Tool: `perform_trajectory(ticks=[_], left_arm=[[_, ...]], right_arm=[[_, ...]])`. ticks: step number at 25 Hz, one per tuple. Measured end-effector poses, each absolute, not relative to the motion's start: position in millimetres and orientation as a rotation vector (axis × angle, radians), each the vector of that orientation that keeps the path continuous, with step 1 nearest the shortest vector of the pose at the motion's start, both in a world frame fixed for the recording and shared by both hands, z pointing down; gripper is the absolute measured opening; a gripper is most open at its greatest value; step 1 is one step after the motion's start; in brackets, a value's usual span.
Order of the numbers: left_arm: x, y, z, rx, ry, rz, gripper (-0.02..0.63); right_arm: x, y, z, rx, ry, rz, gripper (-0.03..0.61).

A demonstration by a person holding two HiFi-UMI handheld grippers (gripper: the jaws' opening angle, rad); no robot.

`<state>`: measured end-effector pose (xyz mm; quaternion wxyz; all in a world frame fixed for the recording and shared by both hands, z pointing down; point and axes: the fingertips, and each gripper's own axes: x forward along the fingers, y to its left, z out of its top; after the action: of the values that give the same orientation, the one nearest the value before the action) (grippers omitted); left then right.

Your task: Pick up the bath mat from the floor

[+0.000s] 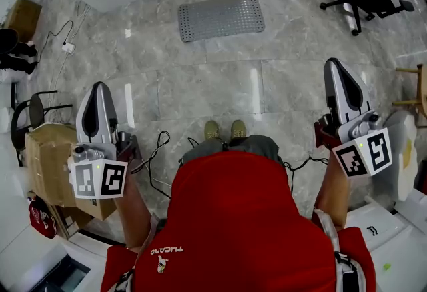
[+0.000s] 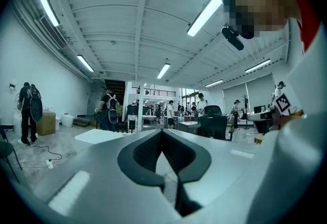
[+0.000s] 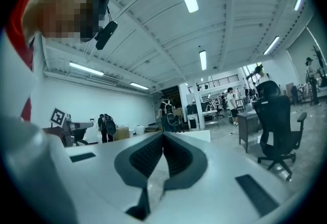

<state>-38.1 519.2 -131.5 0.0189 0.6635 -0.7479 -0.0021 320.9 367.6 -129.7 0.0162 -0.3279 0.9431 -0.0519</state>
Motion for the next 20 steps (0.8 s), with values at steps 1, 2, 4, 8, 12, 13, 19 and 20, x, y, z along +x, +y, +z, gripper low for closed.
perform_trajectory(ticks=[1,2,4,8,12,13,19,20], left_arm=[[-37.6,517.5,-131.5,2.054,-2.324,-0.011,0.005],[-36.7,515.4,-131.4,2.048,-2.327,-0.015,0.005],[-34.3,509.6,-131.2,2.038,-2.330,-0.024,0.005],[-26.5,496.7,-134.4,2.027,-2.352,-0.043,0.005],[-18.1,489.2,-135.5,2.026,-2.371,-0.049,0.005],[-16.9,488.4,-134.3,2.023,-2.373,-0.047,0.005],[-20.1,485.6,-126.2,1.989,-2.383,-0.049,0.005],[-21.1,483.4,-125.8,1.989,-2.385,-0.050,0.005]], right_arm=[[323.0,365.0,-129.9,-1.020,2.933,-0.161,0.002],[325.2,362.3,-130.0,-1.019,2.933,-0.159,0.002],[329.8,356.1,-128.9,-1.016,2.937,-0.158,0.002],[339.6,344.8,-124.9,-1.001,2.954,-0.159,0.002],[348.2,336.5,-122.0,-0.985,2.965,-0.148,0.002],[349.4,334.8,-121.5,-0.982,2.966,-0.146,0.002],[349.6,328.1,-117.7,-0.969,2.980,-0.141,0.002],[349.2,325.6,-117.2,-0.970,2.982,-0.138,0.002]])
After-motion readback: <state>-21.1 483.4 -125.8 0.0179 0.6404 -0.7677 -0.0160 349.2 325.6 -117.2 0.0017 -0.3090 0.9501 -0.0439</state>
